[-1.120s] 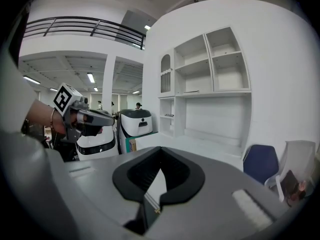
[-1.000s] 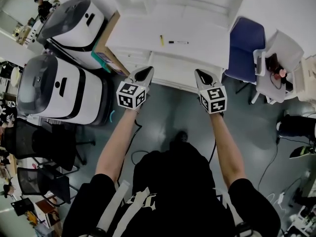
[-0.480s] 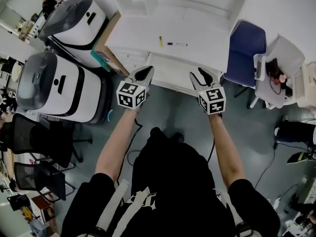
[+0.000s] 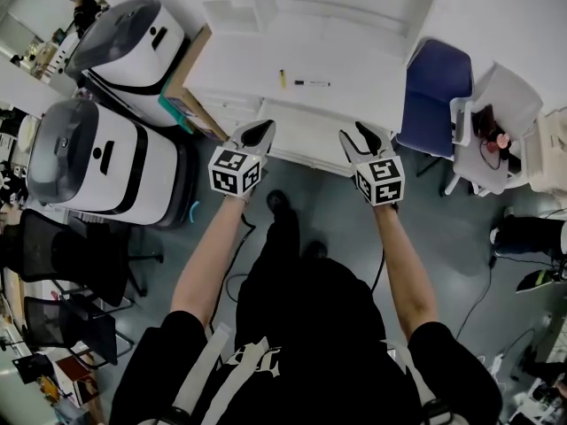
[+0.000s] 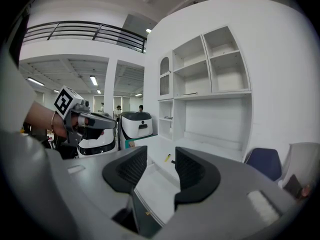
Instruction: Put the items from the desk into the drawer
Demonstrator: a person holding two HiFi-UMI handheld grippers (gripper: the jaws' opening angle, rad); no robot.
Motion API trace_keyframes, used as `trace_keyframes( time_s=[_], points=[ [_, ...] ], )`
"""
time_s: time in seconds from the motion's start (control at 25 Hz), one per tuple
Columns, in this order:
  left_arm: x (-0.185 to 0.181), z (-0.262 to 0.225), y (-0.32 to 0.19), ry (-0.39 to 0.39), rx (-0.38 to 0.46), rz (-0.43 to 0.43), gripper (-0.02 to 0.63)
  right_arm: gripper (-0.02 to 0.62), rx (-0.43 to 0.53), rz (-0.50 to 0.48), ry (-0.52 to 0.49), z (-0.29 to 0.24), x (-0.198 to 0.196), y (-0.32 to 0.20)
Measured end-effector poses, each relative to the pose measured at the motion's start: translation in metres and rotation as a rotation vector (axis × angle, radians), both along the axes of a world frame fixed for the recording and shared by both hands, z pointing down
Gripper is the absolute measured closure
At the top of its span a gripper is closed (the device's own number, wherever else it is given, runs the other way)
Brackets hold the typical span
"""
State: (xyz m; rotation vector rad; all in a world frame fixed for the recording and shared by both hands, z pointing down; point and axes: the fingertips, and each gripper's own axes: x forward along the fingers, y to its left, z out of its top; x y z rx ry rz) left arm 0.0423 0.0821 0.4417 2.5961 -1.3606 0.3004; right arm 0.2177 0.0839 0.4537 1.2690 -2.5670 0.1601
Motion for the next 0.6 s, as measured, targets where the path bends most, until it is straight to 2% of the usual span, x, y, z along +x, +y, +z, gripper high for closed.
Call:
trace_keyframes(
  time_s=[0.6],
  points=[
    [-0.002, 0.01, -0.062, 0.029, 0.001, 0.029, 0.606, 0.414, -0.021, 0.024, 0.029, 0.012, -0.004, -0.055]
  ],
)
